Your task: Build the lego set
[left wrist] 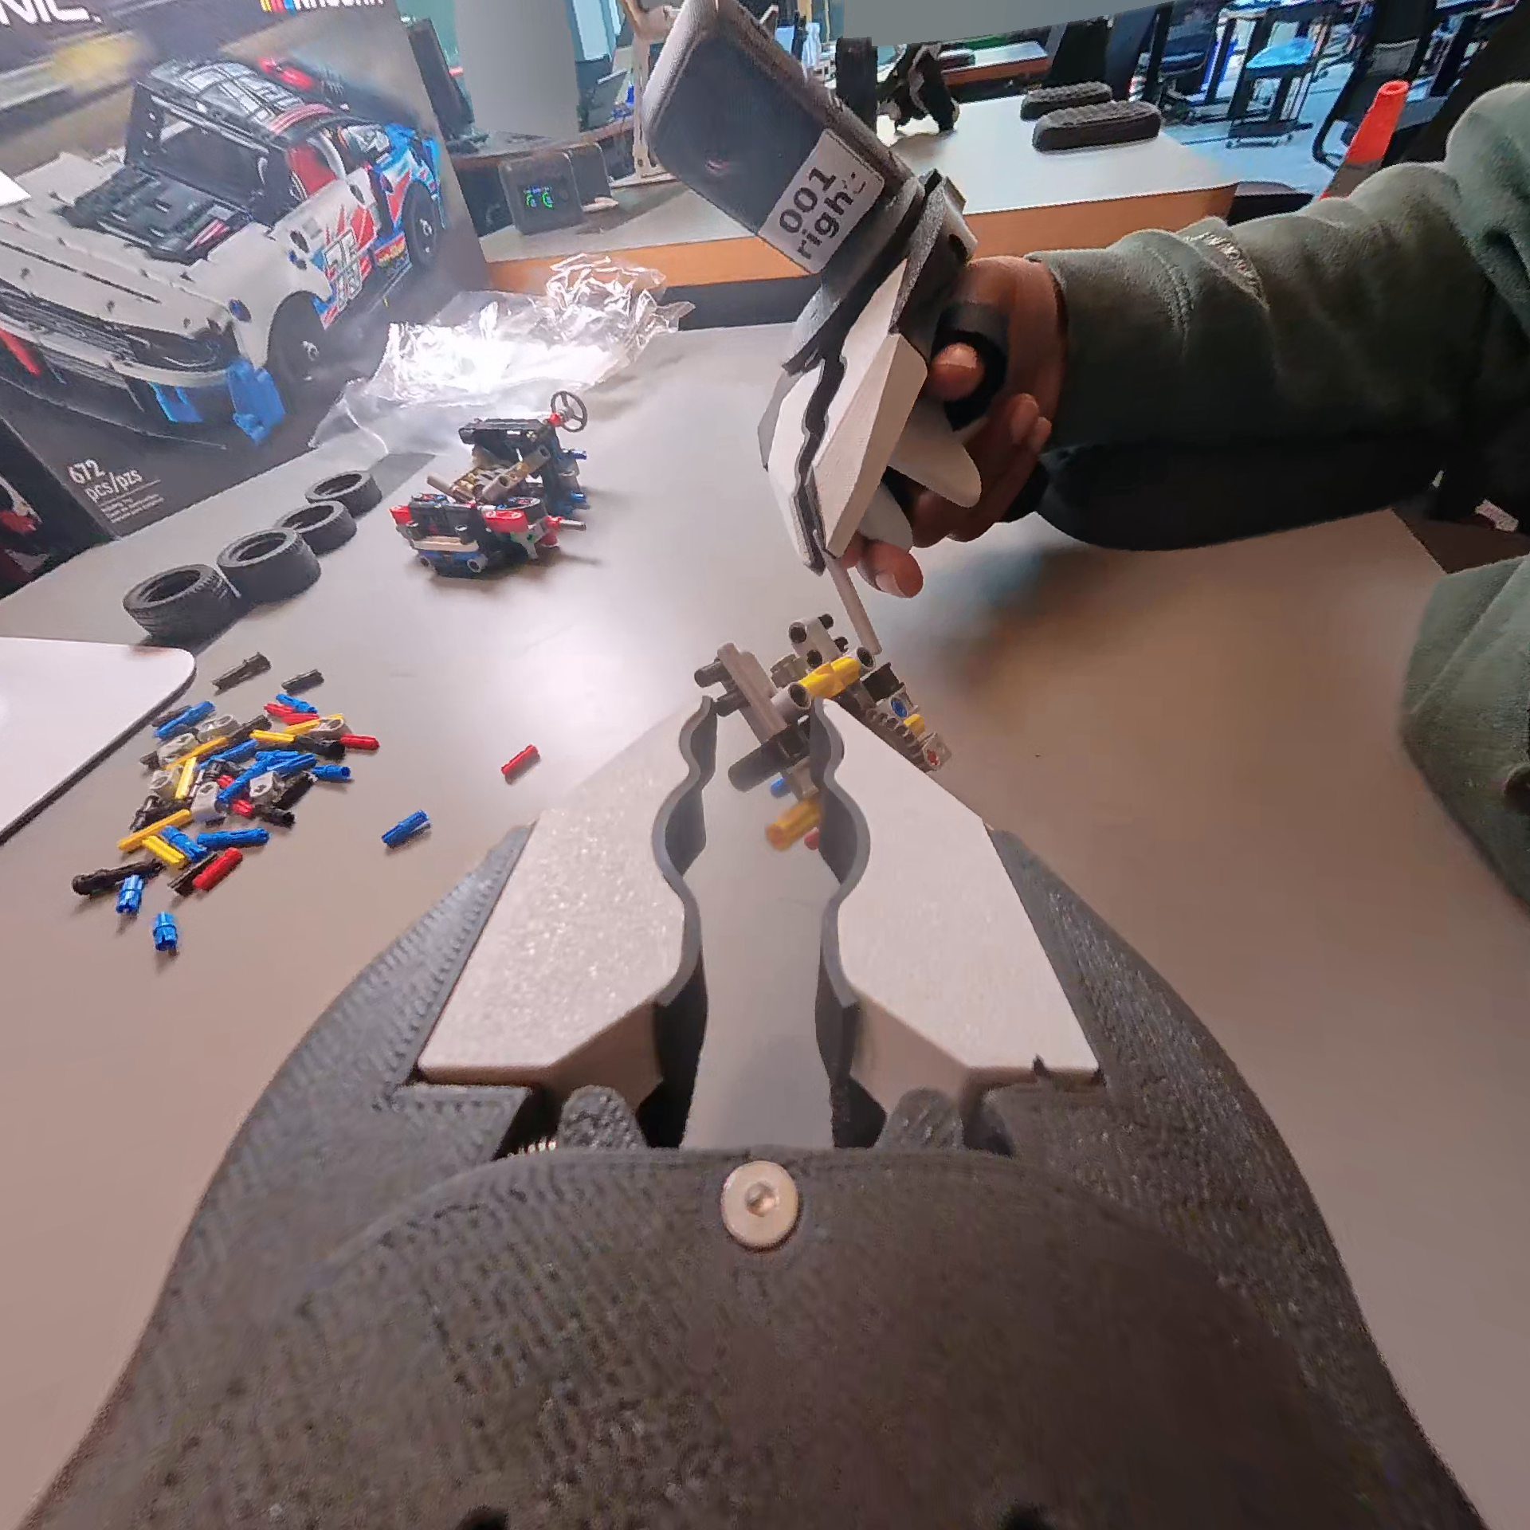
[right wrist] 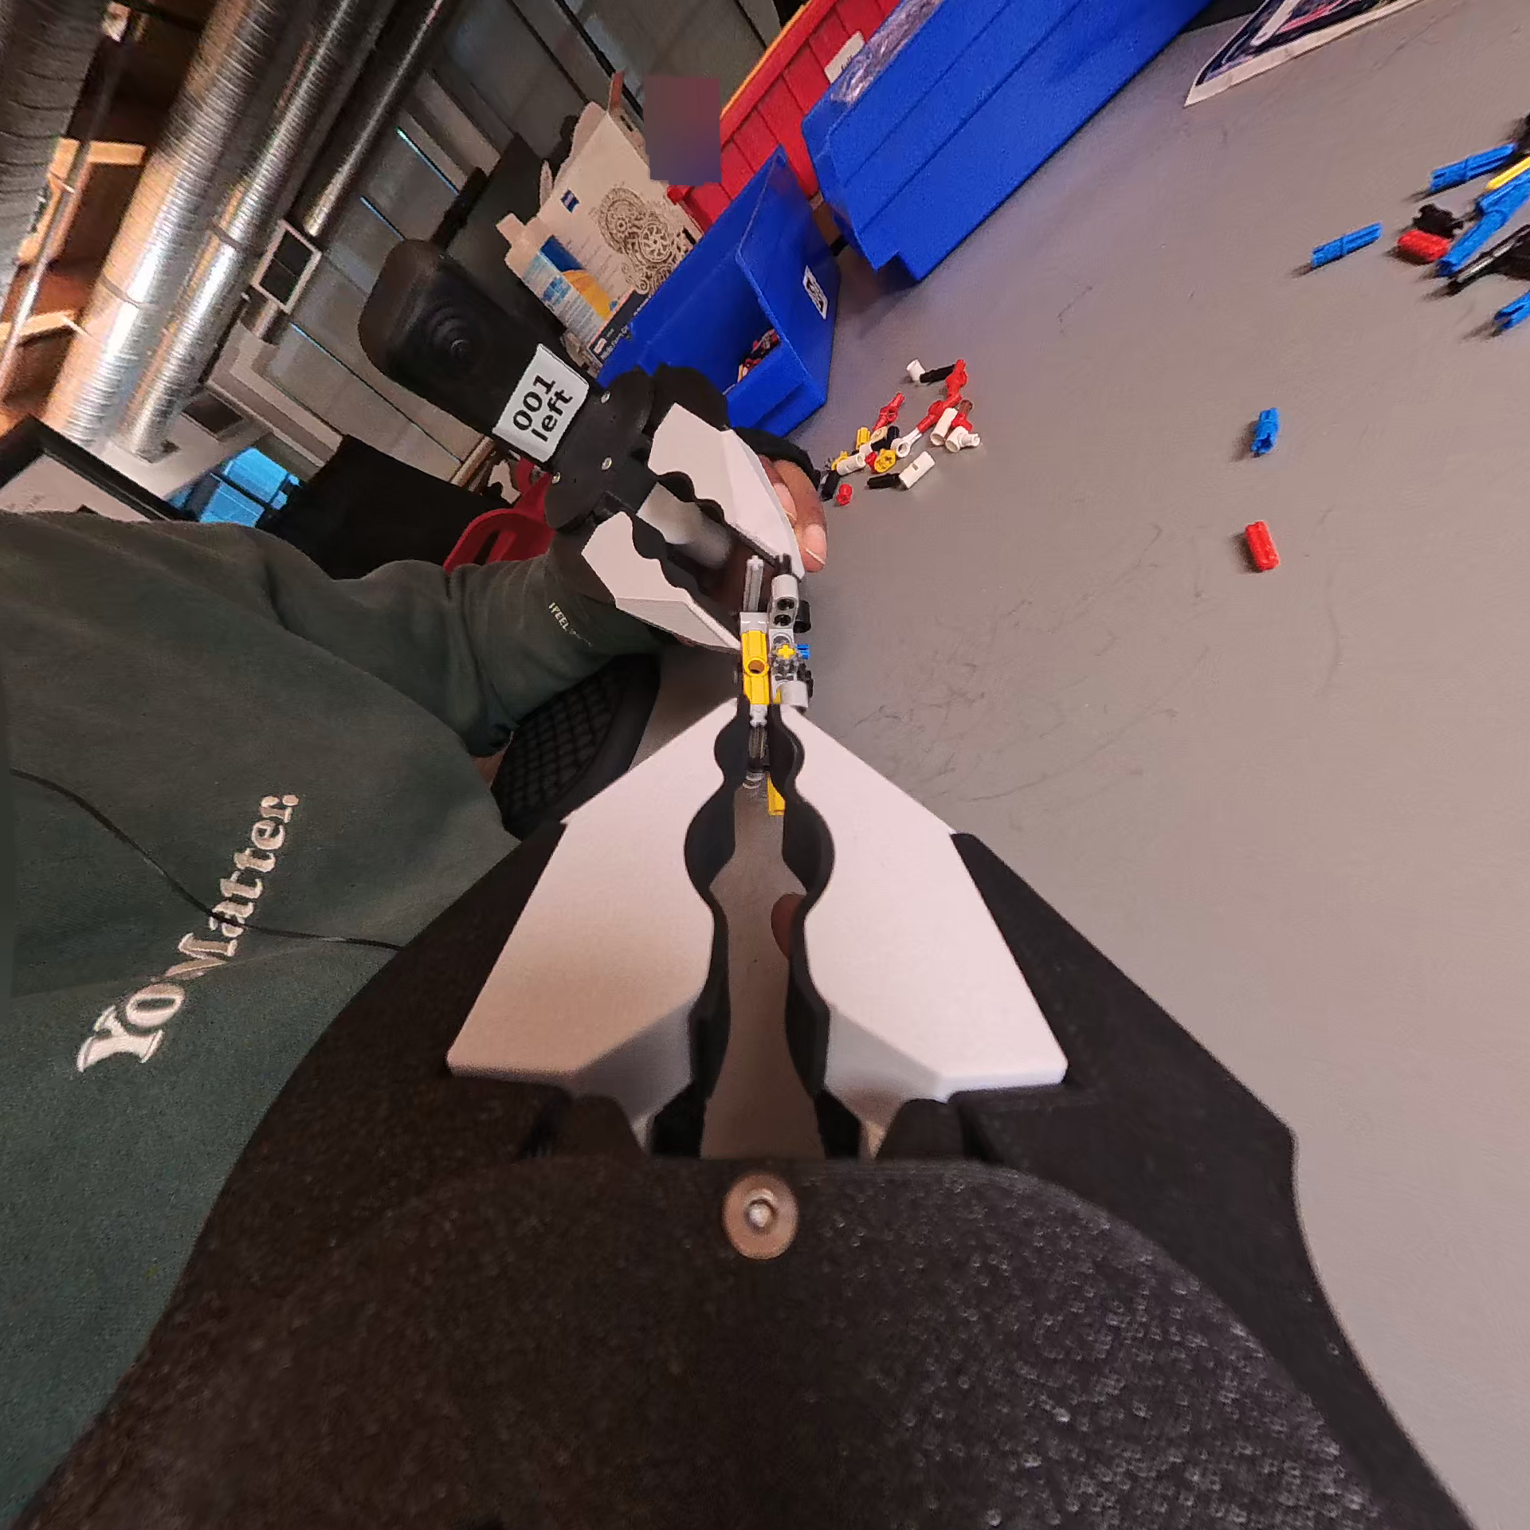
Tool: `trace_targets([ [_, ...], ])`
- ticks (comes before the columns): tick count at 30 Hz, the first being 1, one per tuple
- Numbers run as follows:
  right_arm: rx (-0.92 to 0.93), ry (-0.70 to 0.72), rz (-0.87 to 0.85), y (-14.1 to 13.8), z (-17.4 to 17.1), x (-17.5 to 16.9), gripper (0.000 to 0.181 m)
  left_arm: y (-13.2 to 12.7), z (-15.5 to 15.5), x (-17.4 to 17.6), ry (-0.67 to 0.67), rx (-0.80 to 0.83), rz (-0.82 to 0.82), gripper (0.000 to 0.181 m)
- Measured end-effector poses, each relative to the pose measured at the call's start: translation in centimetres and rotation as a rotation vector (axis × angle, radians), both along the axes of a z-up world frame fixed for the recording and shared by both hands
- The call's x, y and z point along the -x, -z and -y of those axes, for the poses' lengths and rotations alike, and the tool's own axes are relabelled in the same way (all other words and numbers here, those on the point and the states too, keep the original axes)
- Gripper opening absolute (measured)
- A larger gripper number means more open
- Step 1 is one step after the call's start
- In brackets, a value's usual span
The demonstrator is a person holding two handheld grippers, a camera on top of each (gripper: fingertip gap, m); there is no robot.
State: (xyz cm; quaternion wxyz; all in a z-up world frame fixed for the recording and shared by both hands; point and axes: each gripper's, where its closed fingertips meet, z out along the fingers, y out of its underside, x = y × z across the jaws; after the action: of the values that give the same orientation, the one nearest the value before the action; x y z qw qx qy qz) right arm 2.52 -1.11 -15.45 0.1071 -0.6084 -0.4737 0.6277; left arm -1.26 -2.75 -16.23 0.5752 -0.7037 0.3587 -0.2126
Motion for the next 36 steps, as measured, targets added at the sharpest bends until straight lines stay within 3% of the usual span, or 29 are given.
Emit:
trace_targets([
  [14, -0.018, -0.032, 0.001, 0.4, 0.6, 0.0, 0.002, 0.0, 0.2, -0.3, 0.02, -0.011, -0.012, 0.019],
  [21, -0.104, -0.131, -0.059, 0.4, 2.0, -0.5, 0.002, 0.1, 0.9, -1.1, 0.126, 0.024, 0.006, 0.019],
  [36, -0.175, -0.212, -0.353, -3.9, 4.2, -1.7, 0.002, -3.3, 2.1, -2.1, 0.285, 0.093, 0.34, 0.019],
])
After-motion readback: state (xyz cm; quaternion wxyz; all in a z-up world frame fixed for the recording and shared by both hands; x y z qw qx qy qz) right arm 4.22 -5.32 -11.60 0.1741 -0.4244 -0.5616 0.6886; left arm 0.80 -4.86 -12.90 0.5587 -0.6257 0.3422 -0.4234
